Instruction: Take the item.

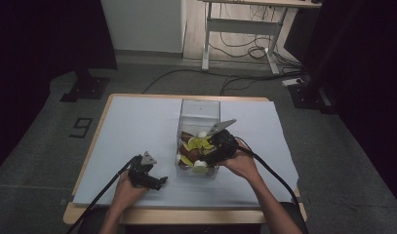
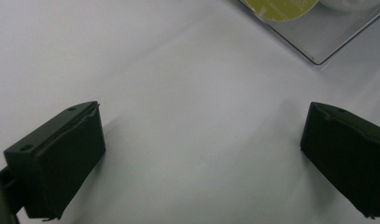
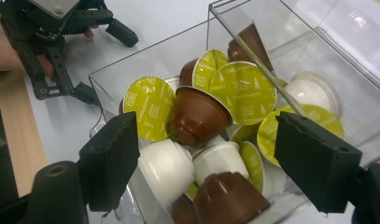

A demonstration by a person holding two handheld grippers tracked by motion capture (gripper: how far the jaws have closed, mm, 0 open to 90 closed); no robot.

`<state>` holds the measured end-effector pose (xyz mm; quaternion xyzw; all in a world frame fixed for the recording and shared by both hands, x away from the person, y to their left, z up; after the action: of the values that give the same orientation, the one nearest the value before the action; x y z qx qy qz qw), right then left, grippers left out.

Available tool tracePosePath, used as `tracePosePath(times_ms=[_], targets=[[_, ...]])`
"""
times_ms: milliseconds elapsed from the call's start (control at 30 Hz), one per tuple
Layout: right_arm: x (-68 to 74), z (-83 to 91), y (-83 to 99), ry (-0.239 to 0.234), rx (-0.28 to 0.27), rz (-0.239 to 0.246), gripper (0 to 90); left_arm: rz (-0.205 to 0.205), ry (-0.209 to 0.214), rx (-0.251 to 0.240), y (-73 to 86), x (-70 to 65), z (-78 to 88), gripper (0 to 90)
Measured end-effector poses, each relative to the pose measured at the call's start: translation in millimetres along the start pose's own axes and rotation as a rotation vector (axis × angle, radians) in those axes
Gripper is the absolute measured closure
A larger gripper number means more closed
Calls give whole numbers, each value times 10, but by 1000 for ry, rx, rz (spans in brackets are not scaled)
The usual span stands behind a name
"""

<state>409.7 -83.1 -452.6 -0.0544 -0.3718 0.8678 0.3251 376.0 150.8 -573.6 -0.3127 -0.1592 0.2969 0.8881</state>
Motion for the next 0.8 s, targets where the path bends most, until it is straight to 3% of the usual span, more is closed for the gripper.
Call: tracePosePath(times_ms=[267,600,800], targets=[[22,-109,-32,-9,22,28,292,0,0,0,0,0,0,0],[44,-339,-33,8,71,76,296,0,0,0,0,0,0,0],[6,-449,-3,18,97,76,298,0,2,0,0,1,1,0]])
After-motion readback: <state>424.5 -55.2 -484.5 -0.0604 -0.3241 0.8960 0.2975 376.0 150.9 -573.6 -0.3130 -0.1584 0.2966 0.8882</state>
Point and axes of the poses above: each handheld gripper's, and its own axes: z roughly backward along the jaws, y roughly out of its underside, x roughly to its left, the point moved 6 cm from there along -z, roughly forward along the jaws, and after that the axes turned 9 degrees about -z, right-handed, at the moved point
